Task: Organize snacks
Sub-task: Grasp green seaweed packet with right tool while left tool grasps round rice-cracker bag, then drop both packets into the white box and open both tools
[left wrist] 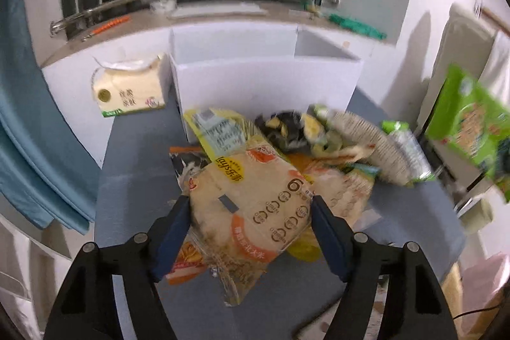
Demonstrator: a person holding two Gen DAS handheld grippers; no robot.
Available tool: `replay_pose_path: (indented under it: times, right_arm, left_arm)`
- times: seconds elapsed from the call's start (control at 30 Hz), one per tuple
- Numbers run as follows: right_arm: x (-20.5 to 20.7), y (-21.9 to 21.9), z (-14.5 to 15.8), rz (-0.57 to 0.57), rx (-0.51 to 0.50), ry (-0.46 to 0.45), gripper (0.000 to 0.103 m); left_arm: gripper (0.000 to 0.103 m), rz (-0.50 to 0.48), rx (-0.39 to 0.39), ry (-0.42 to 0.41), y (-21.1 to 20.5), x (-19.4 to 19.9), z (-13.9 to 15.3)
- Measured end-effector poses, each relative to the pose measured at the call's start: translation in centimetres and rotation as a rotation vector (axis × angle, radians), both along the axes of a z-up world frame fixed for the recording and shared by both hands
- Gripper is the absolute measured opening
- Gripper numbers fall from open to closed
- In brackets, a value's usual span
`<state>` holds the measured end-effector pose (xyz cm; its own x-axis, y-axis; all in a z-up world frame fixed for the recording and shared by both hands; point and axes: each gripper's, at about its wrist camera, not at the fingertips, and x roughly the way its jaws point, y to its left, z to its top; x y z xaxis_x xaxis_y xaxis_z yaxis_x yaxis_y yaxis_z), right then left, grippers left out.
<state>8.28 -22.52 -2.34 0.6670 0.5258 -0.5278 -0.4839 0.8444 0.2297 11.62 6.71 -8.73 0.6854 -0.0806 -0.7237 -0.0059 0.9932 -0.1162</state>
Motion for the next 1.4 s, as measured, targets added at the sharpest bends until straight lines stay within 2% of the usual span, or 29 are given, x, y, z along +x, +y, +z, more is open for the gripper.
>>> replay_pose_path:
  times: [0.17,0.23,0.33,0.43,0.57,0.63,0.77,0.83,0.87,0.9,0.93,0.97,1.07,1.2,1.4]
  right_arm:
    - [1.1,0.8,0.4,0.013,0.035,0.005,0.014]
    - [2.6,1.4,0.6,0.015,0.039,0.013,0.014]
    - [5.8,2.8,1.5,0.008,0.020,0.008,0.014]
    - [10.2,4.2,2.6,-0.004,0.024,0.014,0.014]
    - [16.6,6.4,3.4,-0.039,-0.005,0.034,0.014]
    - [19.1,7.3,3.3,-0.053,-0.027,0.043,0.014]
    - [23.9,8.8,2.9,-0.091,-0.062,0.077,0.014]
    - [25.5,9.5,2.8,-0.080,-0.070,0.074,0.015]
    - [26.4,10.0,2.6,-0.072,-0.078,0.079,0.027]
    - [26.8,10.3,2.5,-0.072,-0.094,0.088,0.047]
    - [27.3,10.5,2.2,-0.083,-0.114,0.097,0.097]
    - [27.3,10.5,2.2,-0.102,-0.108,0.082,0.103]
    - [26.6,10.0,2.3,-0.106,-0.082,0.064,0.103]
    - [25.4,9.7,2.9,-0.100,-0.108,0.029,0.103]
    - [21.6,8.2,4.7,-0.035,-0.075,-0.035,0.103]
  left_arm:
    - [0.078,0.025,-0.043,-0.143,0.5,-1.5,4.3]
    - [0.078,0.027,-0.032,-0.190,0.7,-0.7,6.1]
    - [0.078,0.025,-0.036,-0.216,1.4,2.1,7.9]
    - [0.078,0.023,-0.060,-0.206,2.6,6.1,9.1]
    - [0.078,0.032,-0.051,-0.179,3.9,11.6,9.9]
    - [0.078,0.038,-0.054,-0.160,4.6,14.2,9.7]
    - [0.078,0.037,-0.002,-0.141,4.8,17.8,8.9]
    - [0.082,0.032,0.007,-0.102,4.8,19.7,7.9]
    - [0.092,0.039,0.021,-0.067,4.8,20.5,7.2]
    - [0.101,0.050,0.034,-0.048,4.8,20.9,6.9]
    - [0.103,0.069,0.051,-0.024,4.9,21.2,6.4]
    - [0.103,0.082,0.054,-0.021,5.1,21.1,6.1]
    - [0.103,0.099,0.043,-0.029,5.9,20.1,5.7]
    - [0.103,0.120,0.024,-0.036,7.1,18.2,6.0]
    - [0.103,0.125,0.007,-0.147,8.0,13.6,8.4]
